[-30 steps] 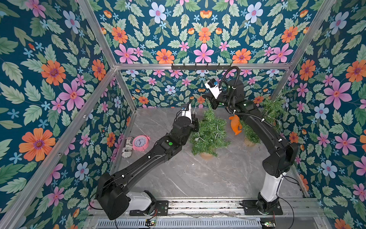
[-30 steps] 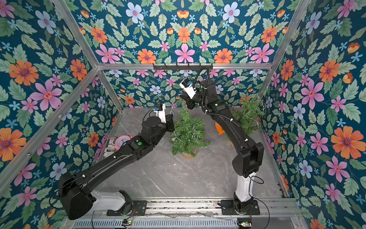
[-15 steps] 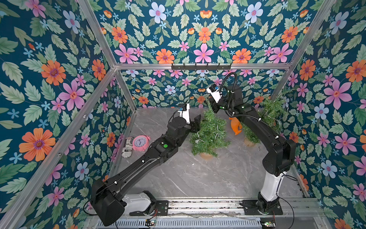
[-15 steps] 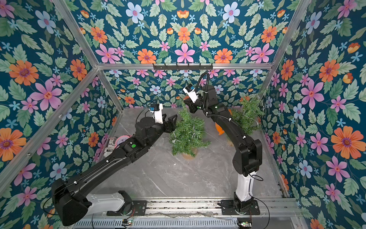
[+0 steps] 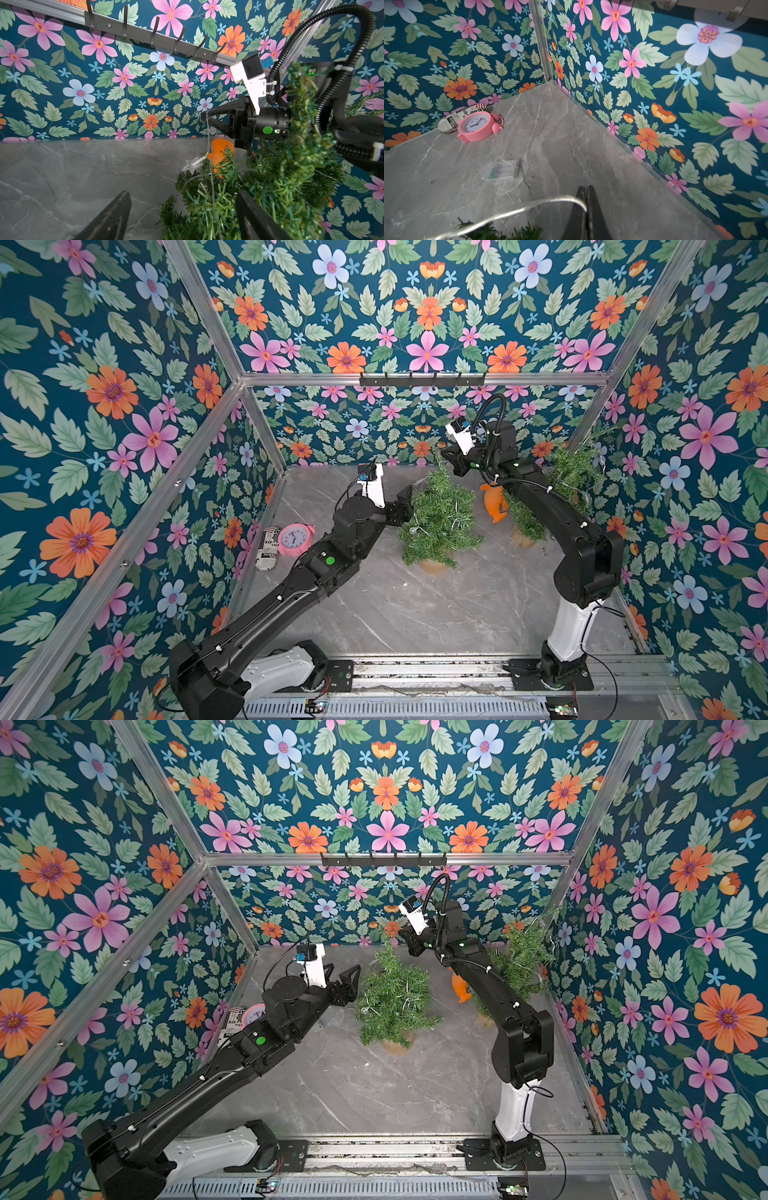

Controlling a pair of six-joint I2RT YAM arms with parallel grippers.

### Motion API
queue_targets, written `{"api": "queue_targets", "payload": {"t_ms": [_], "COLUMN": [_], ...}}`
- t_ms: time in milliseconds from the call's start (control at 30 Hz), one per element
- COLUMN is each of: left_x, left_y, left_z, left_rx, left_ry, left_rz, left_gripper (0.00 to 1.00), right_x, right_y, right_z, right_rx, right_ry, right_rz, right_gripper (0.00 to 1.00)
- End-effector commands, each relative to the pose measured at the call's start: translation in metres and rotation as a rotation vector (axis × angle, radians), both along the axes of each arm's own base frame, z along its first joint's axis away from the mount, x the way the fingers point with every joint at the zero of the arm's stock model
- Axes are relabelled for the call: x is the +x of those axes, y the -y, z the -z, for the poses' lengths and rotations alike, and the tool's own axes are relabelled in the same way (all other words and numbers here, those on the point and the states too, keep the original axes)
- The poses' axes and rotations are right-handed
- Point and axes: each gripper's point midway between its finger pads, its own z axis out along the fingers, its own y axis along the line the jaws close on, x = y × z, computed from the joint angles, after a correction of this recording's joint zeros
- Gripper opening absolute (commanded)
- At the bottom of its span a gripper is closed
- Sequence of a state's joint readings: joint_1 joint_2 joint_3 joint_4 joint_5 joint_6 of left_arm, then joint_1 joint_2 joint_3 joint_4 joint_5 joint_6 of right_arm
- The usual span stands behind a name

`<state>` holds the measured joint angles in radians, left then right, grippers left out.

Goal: Wrap string light around the christmas tree
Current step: Wrap the light string around the Christmas tree.

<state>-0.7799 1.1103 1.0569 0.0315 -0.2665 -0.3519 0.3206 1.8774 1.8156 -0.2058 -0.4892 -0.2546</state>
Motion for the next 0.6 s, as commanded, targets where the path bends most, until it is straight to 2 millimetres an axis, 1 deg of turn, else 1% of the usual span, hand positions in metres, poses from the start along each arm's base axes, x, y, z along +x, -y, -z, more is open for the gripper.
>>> {"api": "queue_targets", "payload": {"t_ms": [0,333,367,400,567], "left_x": [0.0,0.005,0.006,0.006,0.007], "left_y": [-0.004,-0.014,-0.013,-0.012,-0.01], "left_z": [0.004,0.011,0.013,0.013,0.018], "left_rx": [-0.002,0.006,0.008,0.007,0.013], "left_ry": [-0.013,-0.027,-0.031,-0.033,-0.046], "left_rz": [-0.019,-0.085,-0.084,-0.081,-0.078], "left_gripper": [0.82,0.82,0.82,0.82,0.82], "right_x": [-0.001,-0.037,-0.039,-0.047,-0.066], "right_y": [0.01,0.03,0.032,0.036,0.045], "right_z": [-0.005,-0.003,0.0,-0.012,-0.02], "right_rx": [-0.009,-0.061,-0.069,-0.064,-0.062], "right_ry": [0.022,0.043,0.041,0.066,0.079], "right_rz": [0.032,0.062,0.069,0.073,0.091], "right_gripper": [0.0,0.0,0.0,0.0,0.0]}}
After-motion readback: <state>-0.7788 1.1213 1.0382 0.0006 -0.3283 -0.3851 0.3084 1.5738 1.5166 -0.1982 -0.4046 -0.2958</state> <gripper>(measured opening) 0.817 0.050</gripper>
